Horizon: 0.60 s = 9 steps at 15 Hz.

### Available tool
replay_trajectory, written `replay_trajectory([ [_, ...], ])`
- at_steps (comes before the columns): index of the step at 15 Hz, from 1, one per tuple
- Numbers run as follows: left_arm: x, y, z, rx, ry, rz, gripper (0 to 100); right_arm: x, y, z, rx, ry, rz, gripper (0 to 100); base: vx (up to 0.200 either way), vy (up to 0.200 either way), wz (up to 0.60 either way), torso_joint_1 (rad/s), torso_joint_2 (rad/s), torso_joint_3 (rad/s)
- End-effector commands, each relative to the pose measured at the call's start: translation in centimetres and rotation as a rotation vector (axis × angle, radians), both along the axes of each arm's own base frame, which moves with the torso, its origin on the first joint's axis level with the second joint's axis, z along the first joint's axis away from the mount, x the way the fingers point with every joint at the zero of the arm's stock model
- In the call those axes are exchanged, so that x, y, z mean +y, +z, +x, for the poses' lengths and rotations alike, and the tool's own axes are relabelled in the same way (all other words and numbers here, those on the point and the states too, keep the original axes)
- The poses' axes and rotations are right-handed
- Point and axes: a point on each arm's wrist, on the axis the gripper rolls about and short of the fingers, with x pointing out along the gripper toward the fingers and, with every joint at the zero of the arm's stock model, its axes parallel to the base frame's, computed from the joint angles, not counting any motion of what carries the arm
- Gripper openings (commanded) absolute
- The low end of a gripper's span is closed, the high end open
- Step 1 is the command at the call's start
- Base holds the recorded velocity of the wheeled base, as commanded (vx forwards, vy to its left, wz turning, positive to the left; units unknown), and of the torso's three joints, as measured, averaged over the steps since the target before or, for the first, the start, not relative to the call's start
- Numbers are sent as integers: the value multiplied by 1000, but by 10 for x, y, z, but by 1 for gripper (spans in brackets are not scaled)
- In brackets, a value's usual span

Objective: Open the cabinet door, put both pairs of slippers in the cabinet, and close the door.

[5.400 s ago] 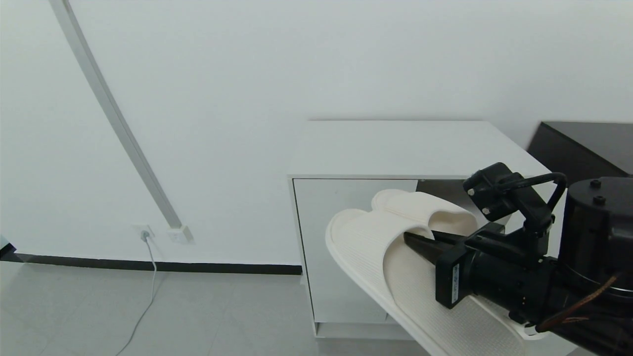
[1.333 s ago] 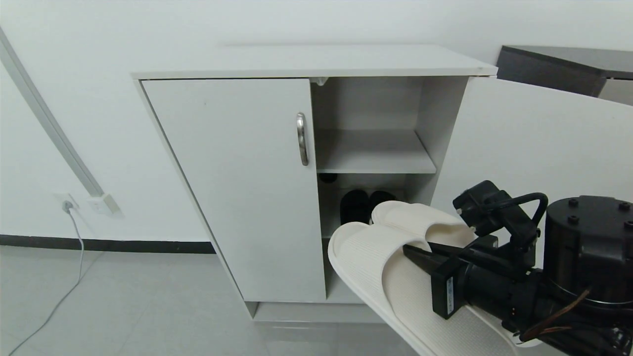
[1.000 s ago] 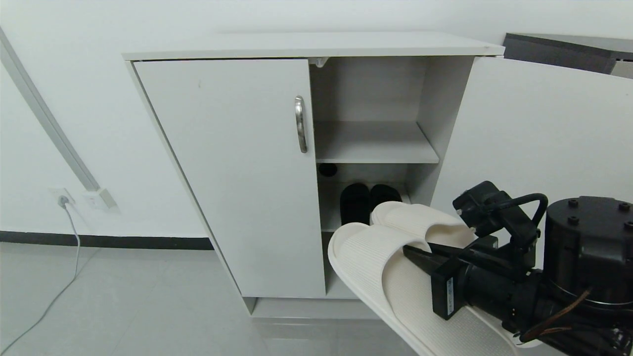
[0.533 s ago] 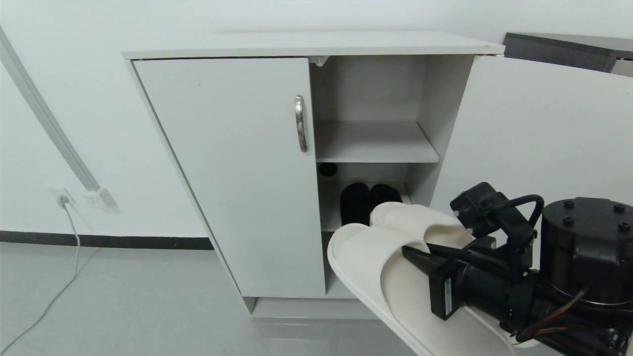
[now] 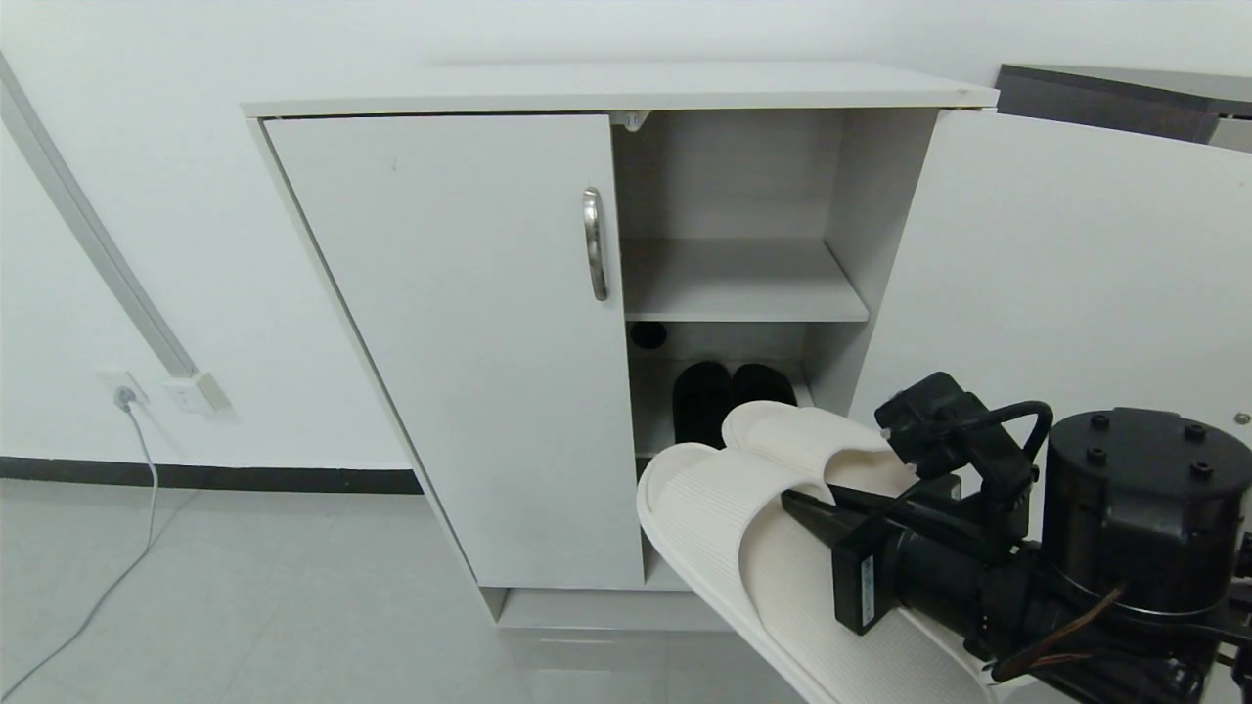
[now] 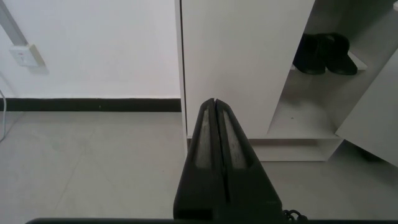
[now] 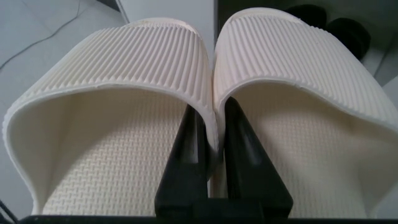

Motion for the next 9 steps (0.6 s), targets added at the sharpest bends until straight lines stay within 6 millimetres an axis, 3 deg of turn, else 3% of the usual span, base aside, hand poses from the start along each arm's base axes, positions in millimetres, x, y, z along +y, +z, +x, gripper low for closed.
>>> replay_trajectory([
  [1, 0, 0, 0, 1, 1, 0, 0, 0, -4, 0, 7, 15, -10, 0, 0, 0, -600, 2, 2, 2],
  [6, 0, 0, 0, 1, 1, 0, 0, 0, -6, -1, 9, 22, -23, 0, 0, 0, 0, 0, 0, 0],
  [8, 0, 0, 0, 1, 1, 0, 0, 8, -3, 3, -3, 5, -18, 0, 0, 0, 0, 0, 0, 0],
  [9, 0, 0, 0, 2, 1, 0, 0, 26, 2, 14, -24, -106, -17, 0, 0, 0, 0, 0, 0, 0],
])
